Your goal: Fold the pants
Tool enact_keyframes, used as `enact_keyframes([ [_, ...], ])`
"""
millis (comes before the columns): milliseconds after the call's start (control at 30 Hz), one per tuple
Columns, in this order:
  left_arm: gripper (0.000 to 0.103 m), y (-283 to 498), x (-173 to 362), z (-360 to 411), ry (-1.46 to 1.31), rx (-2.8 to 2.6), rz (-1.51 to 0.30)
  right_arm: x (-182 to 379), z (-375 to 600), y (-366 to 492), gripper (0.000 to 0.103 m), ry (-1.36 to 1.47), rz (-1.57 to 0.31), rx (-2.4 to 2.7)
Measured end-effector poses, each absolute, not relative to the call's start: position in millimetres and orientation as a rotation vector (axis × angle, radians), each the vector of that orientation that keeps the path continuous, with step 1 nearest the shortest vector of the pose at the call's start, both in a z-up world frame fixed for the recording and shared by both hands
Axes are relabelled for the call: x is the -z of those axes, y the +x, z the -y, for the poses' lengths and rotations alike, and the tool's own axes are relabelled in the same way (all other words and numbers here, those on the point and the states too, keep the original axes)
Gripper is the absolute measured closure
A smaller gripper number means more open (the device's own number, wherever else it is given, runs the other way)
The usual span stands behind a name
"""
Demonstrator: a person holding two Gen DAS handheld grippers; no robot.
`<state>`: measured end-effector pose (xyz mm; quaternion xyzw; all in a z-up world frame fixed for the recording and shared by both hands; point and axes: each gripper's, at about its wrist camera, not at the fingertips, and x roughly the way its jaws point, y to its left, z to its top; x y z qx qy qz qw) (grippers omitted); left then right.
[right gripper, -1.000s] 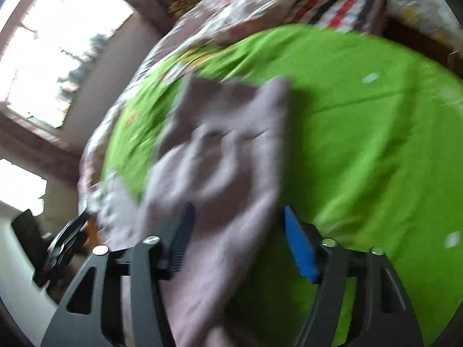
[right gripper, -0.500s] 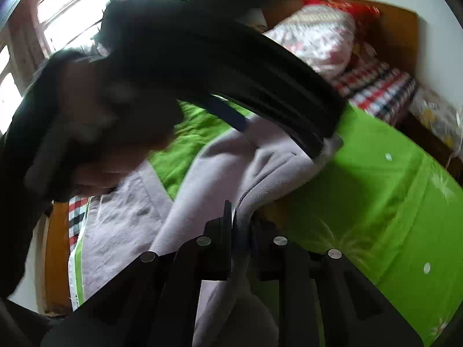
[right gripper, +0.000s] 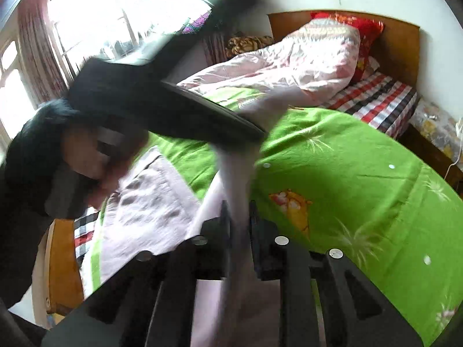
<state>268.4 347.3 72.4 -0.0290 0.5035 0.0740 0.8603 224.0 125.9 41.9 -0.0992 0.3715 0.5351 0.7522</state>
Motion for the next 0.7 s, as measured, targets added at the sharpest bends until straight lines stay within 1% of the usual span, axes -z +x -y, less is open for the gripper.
enact_keyframes([
  [33,0.092,238,-88,-362,-0.128,-0.157,-0.988,-47,-118,217,0.042,-0.199,-0.801,-1.185],
  [67,0.092,213,-99,-374,-0.180,-0.161,-0.937,-52,-108,206,0.021,-0.168,-0.786,-1.209],
  [100,0.092,184,-110,-389,-0.238,-0.159,-0.888,-55,-99,197,0.004,-0.139,-0.772,-1.223],
  [167,0.091,127,-120,-421,-0.355,-0.154,-0.810,-61,-82,180,0.004,-0.094,-0.761,-1.267],
  [200,0.088,104,-118,-435,-0.397,-0.154,-0.792,-61,-76,170,0.004,-0.099,-0.771,-1.266],
  [233,0.079,85,-110,-449,-0.439,-0.156,-0.792,-61,-71,160,0.004,-0.111,-0.775,-1.250],
  [267,0.067,61,-94,-469,-0.521,-0.158,-0.793,-60,-66,153,0.004,-0.112,-0.782,-1.244],
  [300,0.058,47,-76,-484,-0.583,-0.159,-0.793,-58,-63,148,0.004,-0.109,-0.790,-1.247],
  [333,0.044,31,-47,-501,-0.655,-0.166,-0.811,-54,-56,138,0.004,-0.108,-0.799,-1.245],
  [433,0.043,7,10,-526,-0.804,-0.167,-0.836,-44,-49,117,0.004,-0.139,-0.812,-1.197],
  [467,0.043,-1,24,-533,-0.855,-0.133,-0.792,-41,-47,111,0.005,-0.143,-0.821,-1.187],
  [500,0.043,-8,27,-536,-0.889,-0.109,-0.742,-38,-43,104,0.007,-0.150,-0.820,-1.178],
  [567,0.040,-19,26,-540,-0.953,-0.087,-0.665,-34,-41,88,0.013,-0.213,-0.799,-1.146],
  [600,0.040,-23,23,-539,-0.952,-0.103,-0.645,-30,-42,78,0.020,-0.269,-0.785,-1.115],
  [633,0.040,-27,17,-536,-0.932,-0.146,-0.633,-28,-41,73,0.024,-0.295,-0.777,-1.102],
  [667,0.040,-36,6,-528,-0.881,-0.223,-0.612,-25,-40,65,0.026,-0.330,-0.767,-1.096],
  [700,0.040,-45,-7,-516,-0.823,-0.278,-0.584,-21,-38,59,0.031,-0.354,-0.764,-1.101],
])
